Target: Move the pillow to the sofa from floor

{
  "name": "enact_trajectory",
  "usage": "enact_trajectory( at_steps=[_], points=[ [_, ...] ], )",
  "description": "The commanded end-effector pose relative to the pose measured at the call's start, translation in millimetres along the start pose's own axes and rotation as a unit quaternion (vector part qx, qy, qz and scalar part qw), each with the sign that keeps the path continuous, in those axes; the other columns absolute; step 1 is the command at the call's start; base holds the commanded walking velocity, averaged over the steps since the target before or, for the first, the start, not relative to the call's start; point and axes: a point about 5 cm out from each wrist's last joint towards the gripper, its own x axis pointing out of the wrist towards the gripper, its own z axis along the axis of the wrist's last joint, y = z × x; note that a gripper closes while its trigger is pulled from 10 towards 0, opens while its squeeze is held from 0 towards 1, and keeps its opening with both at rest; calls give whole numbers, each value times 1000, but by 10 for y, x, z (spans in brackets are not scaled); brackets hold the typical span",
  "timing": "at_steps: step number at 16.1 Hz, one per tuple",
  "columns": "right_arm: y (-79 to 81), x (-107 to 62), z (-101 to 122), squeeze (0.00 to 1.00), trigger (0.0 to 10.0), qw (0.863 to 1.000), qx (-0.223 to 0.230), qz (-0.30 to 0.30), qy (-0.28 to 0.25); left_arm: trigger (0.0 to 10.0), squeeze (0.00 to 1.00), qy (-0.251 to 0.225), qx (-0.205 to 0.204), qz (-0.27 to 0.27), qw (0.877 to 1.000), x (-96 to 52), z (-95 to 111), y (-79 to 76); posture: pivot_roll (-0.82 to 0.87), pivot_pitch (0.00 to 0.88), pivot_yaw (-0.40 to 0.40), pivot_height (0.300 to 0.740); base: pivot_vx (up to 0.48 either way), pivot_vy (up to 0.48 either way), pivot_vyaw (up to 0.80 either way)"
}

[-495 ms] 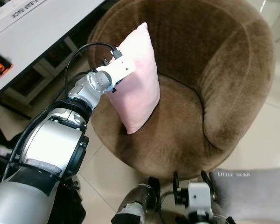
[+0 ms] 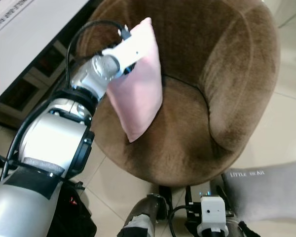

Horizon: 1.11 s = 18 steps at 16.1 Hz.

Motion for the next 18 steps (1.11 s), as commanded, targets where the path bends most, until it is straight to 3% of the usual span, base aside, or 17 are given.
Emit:
enact_trajectory(
  at_steps=[1,4,5,6,7,8,12,16,18],
  points=[
    [364,-159,18,0,10000,998,51,24,32,10000,1000,18,-18,11,1000,-30,-106,70,-44,398,354,740,0,0,0],
    [373,-176,26,0,10000,997,49,34,40,10000,1000,-13,-121,23,992,-18,33,134,-24,404,341,740,0,0,0],
    [361,-148,26,0,10000,997,47,37,40,10000,1000,-30,-139,26,989,-21,126,197,-16,395,335,740,0,0,0],
    [354,-128,30,0,10000,998,45,37,39,10000,1000,-37,-132,28,990,-24,177,231,-15,392,334,740,0,0,0],
    [344,-78,43,0,10000,998,43,40,36,10000,557,-50,-122,30,991,-31,262,287,-11,379,325,740,0,0,0],
    [341,-33,69,0,10000,998,42,41,30,10000,0,-66,-127,44,989,-52,353,391,-11,370,321,740,0,0,0],
    [321,93,61,0,10000,998,35,49,25,10000,0,-139,-184,134,964,-281,683,1029,17,321,292,740,0,0,0],
    [359,293,137,0,10000,996,27,82,3,10000,0,-147,-176,155,961,-383,659,1222,71,289,251,740,0,0,0],
    [338,480,201,0,10000,996,25,89,-8,10000,0,-135,-185,144,963,-381,459,1191,105,261,203,740,0,0,0]
  ],
)
